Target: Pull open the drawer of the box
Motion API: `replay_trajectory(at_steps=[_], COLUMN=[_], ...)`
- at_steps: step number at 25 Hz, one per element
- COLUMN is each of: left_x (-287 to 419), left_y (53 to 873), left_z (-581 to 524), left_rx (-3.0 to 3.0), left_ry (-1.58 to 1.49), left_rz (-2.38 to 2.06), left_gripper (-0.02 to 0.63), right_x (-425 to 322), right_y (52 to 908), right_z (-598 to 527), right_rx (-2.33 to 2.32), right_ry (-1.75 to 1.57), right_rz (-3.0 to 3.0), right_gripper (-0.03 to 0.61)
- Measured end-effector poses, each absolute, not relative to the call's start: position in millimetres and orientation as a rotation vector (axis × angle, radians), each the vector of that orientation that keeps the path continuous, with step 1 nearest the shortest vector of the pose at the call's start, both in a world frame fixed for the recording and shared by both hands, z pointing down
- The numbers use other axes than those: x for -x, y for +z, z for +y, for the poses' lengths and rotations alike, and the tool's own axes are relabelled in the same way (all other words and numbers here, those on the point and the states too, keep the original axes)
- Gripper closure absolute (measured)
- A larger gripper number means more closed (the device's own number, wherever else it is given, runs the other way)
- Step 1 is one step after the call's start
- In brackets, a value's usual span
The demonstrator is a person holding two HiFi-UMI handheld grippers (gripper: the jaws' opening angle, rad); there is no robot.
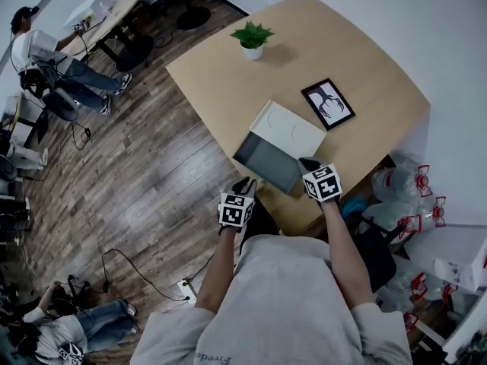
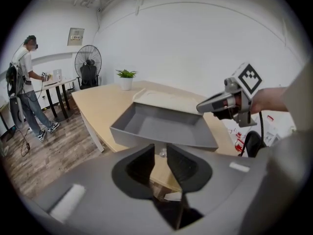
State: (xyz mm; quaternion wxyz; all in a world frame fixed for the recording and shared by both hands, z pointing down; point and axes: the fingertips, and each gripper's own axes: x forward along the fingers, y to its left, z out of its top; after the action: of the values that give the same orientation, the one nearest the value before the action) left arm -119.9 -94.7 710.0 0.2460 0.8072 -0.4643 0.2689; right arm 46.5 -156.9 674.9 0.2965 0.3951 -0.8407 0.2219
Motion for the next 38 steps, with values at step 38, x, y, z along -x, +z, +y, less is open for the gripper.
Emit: replay_trajectory(at_steps=[38], left_x=[72.6], left_y=[641.3], left_z=[-94.0], left_rx=[-2.318], left_ry=[0.605], left_rz=[-1.332], left_gripper=[0.56], right_x=[-54.0], right_y=[637.5], right_z=[-97.4], right_rx=[-1.184], right_ry=[0.684], right_rz=[-2.504], right_gripper=[0.577])
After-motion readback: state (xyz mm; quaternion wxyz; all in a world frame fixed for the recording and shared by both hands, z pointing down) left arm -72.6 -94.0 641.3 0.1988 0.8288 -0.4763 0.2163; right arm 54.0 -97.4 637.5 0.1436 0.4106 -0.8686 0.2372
